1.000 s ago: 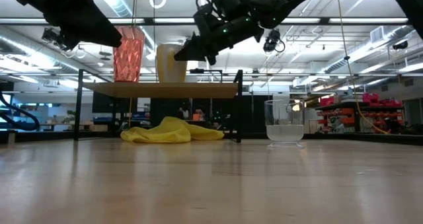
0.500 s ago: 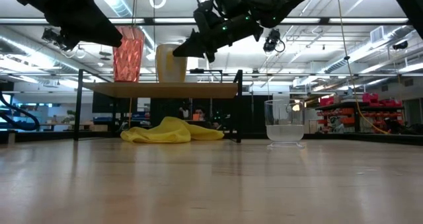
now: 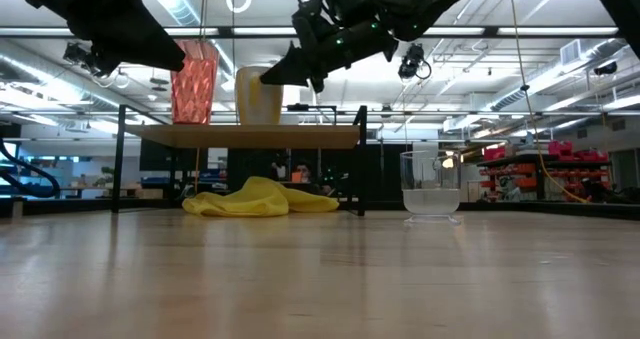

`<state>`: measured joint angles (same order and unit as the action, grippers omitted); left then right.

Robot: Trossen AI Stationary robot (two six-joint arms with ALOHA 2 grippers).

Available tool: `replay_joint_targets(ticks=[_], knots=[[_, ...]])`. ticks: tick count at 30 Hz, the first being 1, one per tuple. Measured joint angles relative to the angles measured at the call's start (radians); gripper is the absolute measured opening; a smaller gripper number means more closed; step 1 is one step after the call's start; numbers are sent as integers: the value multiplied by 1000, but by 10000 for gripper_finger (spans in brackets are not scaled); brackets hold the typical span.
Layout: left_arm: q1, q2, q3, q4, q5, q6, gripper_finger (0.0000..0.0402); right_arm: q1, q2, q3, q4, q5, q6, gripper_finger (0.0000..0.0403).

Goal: Stack small to large cups/mugs on shelf
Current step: Put the yellow mug on the shelf, then put the transparent mug on the shelf

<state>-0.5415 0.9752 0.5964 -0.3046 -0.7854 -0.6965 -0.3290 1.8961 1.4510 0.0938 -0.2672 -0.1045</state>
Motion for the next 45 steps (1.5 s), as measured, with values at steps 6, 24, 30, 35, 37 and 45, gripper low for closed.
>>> replay_joint_targets(ticks=[6,24,30,35,37,45], knots=[[0,0,0,0,0,0,107,-2,-21,-1,-81,41,-1,6],[0,0,0,-9,0,-27,107,120,-436,-1,-722,213,96,55],[0,0,0,-8,0,-33,107,313,-604,-1,-989,448,250,55],[0,0,0,-7,0,-36,107,542,-710,-77,-1076,635,432,55],[0,0,0,-7,0,-42,107,633,-752,-153,-1066,727,510,55],[0,0,0,-7,0,-44,107,837,-835,-631,-745,971,758,55]])
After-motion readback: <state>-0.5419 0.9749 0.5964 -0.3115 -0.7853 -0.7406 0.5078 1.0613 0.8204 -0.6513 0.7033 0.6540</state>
